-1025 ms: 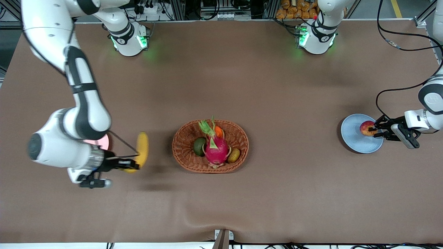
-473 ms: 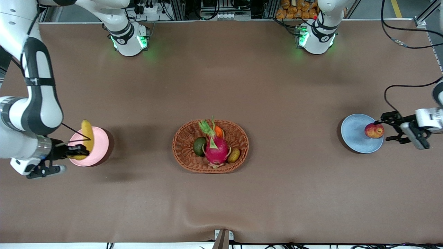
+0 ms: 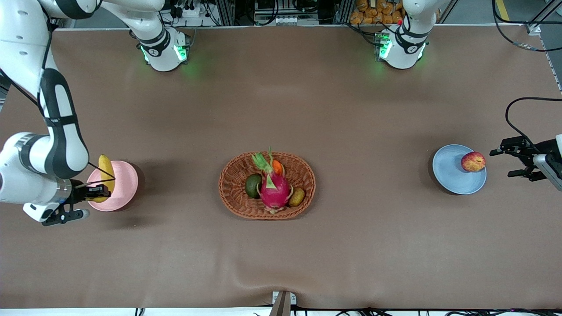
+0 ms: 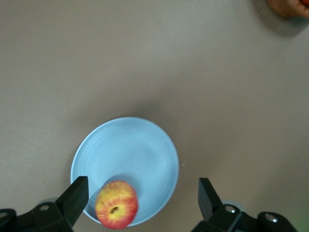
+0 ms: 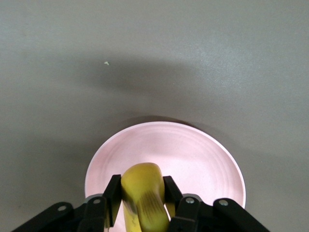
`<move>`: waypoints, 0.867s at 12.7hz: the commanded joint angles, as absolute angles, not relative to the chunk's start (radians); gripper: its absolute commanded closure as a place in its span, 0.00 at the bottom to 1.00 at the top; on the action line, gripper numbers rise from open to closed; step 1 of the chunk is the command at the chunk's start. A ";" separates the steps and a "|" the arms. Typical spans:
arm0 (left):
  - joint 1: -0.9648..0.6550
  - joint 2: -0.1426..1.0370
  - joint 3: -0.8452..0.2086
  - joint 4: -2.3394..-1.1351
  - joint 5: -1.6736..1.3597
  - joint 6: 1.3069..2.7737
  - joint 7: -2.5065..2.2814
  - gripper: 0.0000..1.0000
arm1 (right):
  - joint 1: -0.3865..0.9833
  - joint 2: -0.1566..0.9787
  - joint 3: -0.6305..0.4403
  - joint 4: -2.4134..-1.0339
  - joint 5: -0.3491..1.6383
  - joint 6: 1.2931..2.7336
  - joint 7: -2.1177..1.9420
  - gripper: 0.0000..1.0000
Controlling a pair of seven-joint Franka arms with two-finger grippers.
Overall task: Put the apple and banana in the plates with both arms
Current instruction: 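Lower the banana onto the pink plate while the left gripper releases the apple, then open the right gripper and raise both grippers away from the plates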
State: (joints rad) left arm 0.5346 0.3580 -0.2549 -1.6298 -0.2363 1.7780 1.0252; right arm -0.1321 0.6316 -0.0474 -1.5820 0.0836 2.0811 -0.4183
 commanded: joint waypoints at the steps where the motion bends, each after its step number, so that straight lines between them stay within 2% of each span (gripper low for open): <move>1: 0.488 0.299 -0.349 -1.525 -0.126 1.662 0.771 0.00 | -0.172 0.621 -0.026 -1.574 0.121 2.068 -0.422 0.00; 3: 0.483 0.290 -0.455 -1.465 -0.063 1.609 0.584 0.00 | -0.160 0.598 -0.025 -1.574 0.123 2.060 -0.419 0.00; 5: 0.485 0.275 -0.533 -1.454 -0.025 1.586 0.449 0.00 | -0.134 0.533 -0.023 -1.575 0.115 2.014 -0.420 0.00; 7: 0.483 0.259 -0.575 -1.454 -0.020 1.580 0.353 0.00 | -0.117 0.468 -0.025 -1.583 0.106 1.979 -0.419 0.00; 11: 0.483 0.261 -0.586 -1.451 -0.020 1.580 0.328 0.00 | -0.032 0.339 -0.023 -1.585 -0.017 1.771 -0.179 0.00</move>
